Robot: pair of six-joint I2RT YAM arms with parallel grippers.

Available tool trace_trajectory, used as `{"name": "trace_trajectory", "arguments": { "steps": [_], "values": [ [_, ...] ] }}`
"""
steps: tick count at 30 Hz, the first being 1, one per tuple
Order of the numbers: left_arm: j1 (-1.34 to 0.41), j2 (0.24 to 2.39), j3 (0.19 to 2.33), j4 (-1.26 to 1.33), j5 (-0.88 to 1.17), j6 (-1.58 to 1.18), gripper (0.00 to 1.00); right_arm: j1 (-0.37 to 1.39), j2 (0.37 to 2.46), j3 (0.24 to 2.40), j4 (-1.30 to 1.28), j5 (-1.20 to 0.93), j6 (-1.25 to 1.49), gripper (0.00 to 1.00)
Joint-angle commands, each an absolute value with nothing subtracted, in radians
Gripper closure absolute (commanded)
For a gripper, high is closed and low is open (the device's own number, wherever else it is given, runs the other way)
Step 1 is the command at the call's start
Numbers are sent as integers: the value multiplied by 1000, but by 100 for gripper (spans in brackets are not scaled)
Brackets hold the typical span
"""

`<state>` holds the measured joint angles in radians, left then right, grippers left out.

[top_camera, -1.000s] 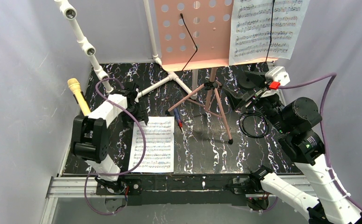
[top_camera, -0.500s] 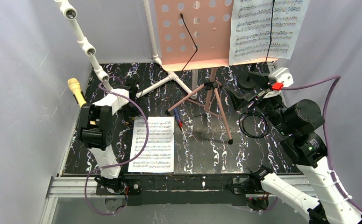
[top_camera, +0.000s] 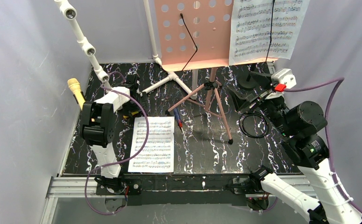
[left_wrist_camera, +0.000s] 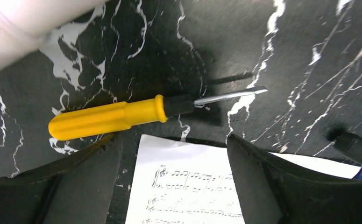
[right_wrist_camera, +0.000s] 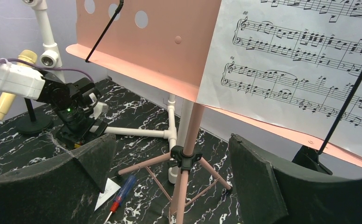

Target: Pack up the instrument practice props

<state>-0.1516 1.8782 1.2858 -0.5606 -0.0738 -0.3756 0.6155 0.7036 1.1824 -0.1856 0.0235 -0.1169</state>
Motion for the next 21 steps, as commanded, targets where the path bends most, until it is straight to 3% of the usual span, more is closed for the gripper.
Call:
{"name": "trace_trajectory", "arguments": {
  "steps": [1, 7, 21],
  "values": [
    [-141, 1857, 1331, -501, -89, -348, 17, 616, 697, 1231, -186, 40, -132, 1],
    [-160, 1708, 1267, -441, -62, -338, 8, 616, 703, 1236, -197, 56, -129, 1],
    [-274, 1218, 1188, -516, -58, -326, 2, 616, 782, 1399, -353, 220, -142, 1]
  ]
}}
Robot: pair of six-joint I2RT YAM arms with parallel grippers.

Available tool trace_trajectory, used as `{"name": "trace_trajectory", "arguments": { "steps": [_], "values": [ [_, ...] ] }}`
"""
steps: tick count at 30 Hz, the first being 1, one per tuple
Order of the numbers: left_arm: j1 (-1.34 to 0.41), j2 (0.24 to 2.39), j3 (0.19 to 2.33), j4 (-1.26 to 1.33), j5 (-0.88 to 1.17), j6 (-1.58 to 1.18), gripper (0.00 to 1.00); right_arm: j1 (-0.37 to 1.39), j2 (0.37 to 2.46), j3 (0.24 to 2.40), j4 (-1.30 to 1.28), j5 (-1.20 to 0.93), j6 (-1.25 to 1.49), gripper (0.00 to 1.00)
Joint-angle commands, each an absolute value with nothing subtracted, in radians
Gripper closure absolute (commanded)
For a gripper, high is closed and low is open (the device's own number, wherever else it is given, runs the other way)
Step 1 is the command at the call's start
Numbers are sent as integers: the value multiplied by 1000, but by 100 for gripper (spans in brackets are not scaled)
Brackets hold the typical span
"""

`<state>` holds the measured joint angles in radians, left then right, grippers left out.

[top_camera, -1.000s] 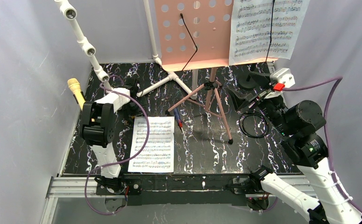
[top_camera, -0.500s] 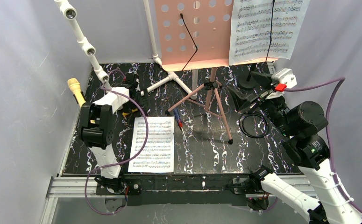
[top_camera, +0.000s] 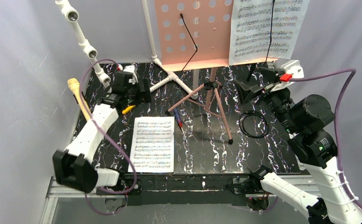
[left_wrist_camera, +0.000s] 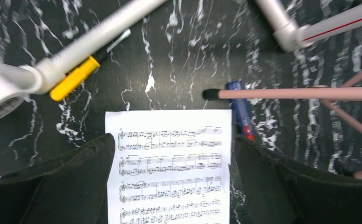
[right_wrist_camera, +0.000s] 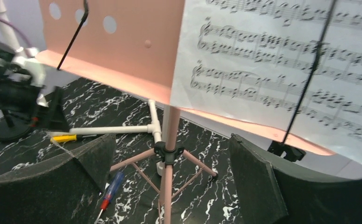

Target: Pack up the instrument practice props

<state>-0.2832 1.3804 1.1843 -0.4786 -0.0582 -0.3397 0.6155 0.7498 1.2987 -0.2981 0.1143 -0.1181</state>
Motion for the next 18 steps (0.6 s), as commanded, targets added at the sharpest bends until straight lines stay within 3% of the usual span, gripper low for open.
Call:
{"name": "trace_trajectory", "arguments": {
  "steps": [1, 10, 18],
  "values": [
    [-274, 1180, 1192, -527, -49, -323, 2, 615, 794, 1418, -368, 248, -143, 1],
    [-289, 939, 1300, -544, 179, -323, 2, 616, 931, 1587, -440, 386, -154, 4],
    [-314, 915, 1498, -483, 378, -373, 3, 616, 1031, 1754, -468, 542, -225, 6]
  ]
}}
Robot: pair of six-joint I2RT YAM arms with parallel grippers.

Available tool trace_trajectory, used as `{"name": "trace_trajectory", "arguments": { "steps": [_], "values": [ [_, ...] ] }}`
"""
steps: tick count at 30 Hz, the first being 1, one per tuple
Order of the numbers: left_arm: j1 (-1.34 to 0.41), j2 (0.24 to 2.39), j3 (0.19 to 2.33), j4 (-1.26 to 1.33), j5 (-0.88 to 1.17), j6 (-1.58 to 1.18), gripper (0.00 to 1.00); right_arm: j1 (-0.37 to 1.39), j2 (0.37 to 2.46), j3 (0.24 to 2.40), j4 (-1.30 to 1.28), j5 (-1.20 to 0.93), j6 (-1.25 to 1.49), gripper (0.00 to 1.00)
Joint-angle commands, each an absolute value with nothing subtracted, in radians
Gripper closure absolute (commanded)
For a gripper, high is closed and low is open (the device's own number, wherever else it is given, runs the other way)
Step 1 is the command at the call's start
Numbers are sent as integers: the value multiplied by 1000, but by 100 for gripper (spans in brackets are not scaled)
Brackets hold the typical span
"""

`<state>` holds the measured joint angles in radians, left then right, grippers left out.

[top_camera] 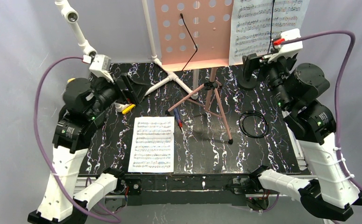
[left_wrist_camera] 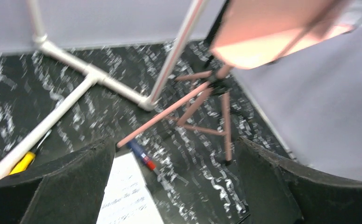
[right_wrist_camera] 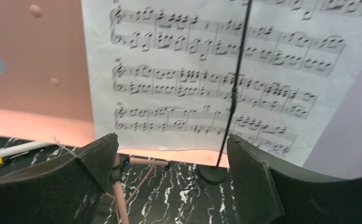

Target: Pack up the instrument practice props

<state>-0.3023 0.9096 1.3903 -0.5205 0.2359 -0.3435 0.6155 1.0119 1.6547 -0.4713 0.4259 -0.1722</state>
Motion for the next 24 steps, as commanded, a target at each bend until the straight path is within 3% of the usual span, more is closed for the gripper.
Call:
{"name": "trace_trajectory", "arguments": {
  "steps": [1, 11, 24],
  "values": [
    [-317, 930, 1525, -479, 395, -384, 3, 616, 1047, 1773, -473, 563, -237, 6],
    [-456, 1150, 1814, -439, 442, -440, 4, 616, 1143, 1917, -482, 695, -355, 8],
    [-871, 1504, 2220, -541, 97, -265, 5, 617, 1237, 1981, -470, 720, -458, 17]
  ]
}}
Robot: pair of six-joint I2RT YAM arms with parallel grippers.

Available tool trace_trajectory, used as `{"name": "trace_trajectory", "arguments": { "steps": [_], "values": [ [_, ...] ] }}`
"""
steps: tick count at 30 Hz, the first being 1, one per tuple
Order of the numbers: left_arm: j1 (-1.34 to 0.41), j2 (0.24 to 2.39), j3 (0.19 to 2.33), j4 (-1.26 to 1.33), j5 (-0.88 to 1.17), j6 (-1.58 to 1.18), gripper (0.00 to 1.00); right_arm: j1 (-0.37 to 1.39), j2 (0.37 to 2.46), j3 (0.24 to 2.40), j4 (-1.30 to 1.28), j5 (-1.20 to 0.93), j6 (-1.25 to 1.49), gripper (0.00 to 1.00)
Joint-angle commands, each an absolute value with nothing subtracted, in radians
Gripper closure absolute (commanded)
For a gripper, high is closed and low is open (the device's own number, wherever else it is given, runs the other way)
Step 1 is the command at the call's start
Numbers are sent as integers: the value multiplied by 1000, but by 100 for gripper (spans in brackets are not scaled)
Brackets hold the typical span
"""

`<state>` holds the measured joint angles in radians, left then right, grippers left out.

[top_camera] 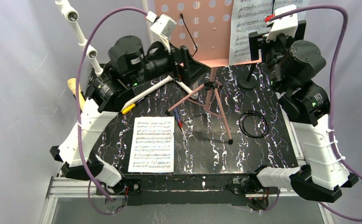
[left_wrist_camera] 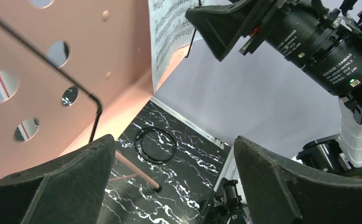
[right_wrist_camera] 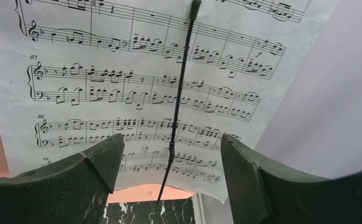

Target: Pack up the instrument practice props

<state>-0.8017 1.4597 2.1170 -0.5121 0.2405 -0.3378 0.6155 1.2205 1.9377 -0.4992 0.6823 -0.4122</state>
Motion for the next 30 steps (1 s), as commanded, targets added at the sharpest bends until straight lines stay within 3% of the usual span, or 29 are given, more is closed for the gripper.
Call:
{"name": "trace_trajectory", "arguments": {
  "steps": [1, 11, 30],
  "values": [
    [-894, 1525, 2242, -541, 66, -251, 5, 616, 1240, 1981, -470, 727, -462, 18],
    [-968, 1733, 2445, -541, -79, -221, 11, 616, 1219, 1913, -381, 814, -532, 29],
    [-969, 1830, 2478, -450, -136, -233, 21, 611, 1217, 1810, -259, 807, -562, 44]
  ]
}}
